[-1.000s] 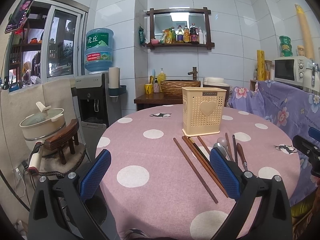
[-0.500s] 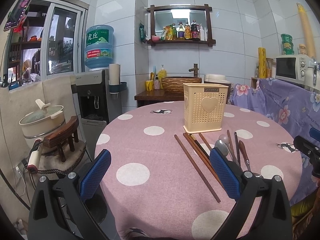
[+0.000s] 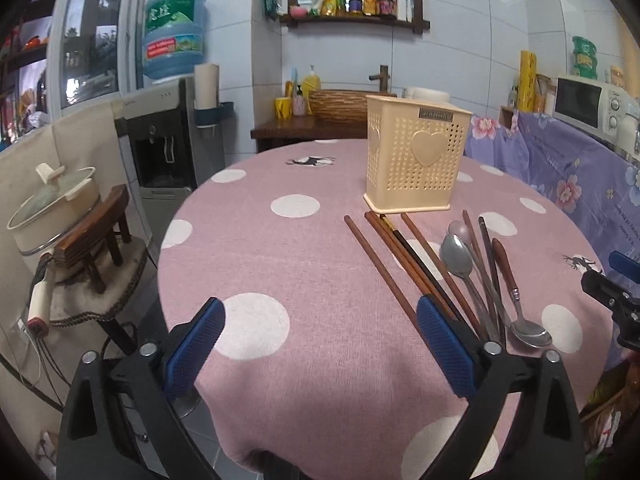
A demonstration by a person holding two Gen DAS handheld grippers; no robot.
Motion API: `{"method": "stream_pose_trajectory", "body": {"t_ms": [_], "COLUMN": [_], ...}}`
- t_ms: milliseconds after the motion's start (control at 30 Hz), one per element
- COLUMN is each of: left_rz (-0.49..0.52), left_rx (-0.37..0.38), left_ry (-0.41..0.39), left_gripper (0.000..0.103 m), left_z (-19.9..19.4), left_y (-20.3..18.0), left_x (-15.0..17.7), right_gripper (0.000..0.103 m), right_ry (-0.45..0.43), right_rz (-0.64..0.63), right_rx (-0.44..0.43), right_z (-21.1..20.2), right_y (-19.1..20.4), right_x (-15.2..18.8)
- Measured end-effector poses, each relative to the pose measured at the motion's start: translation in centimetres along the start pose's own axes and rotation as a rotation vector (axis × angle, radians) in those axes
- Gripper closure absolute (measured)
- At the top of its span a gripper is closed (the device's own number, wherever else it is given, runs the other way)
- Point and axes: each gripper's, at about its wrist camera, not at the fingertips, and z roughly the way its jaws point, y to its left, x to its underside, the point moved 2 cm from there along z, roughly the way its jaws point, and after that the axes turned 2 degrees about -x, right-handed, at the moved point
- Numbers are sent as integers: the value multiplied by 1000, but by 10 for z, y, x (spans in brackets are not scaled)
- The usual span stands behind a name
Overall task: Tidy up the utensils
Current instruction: 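Move the left tool onto a brown wooden chopstick while the right tool moves over the wooden-handled spoon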
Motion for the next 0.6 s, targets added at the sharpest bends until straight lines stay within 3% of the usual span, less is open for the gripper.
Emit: {"method": "stream_pose_trajectory", "body": {"t_ms": [67,200,433,600], "left_rz": [-3,-30,-13,3], "left_rx": [21,63,67,62], "left_ry": [28,99,169,224], "left_gripper": [21,37,44,49], "left_z": [9,31,61,79], "left_y": [0,1,-12,-21], "left_x": [-6,-18,-34,-37], "right_gripper": [6,29,51,69], "right_ry": [25,129,284,331], "right_rz": [26,89,129,131], "right_rx": [-12,-46,-13,21], "right_z": [14,47,98,116], "right_y": [-3,-4,6,9], "right_x": [-7,-23,-23,-19]}}
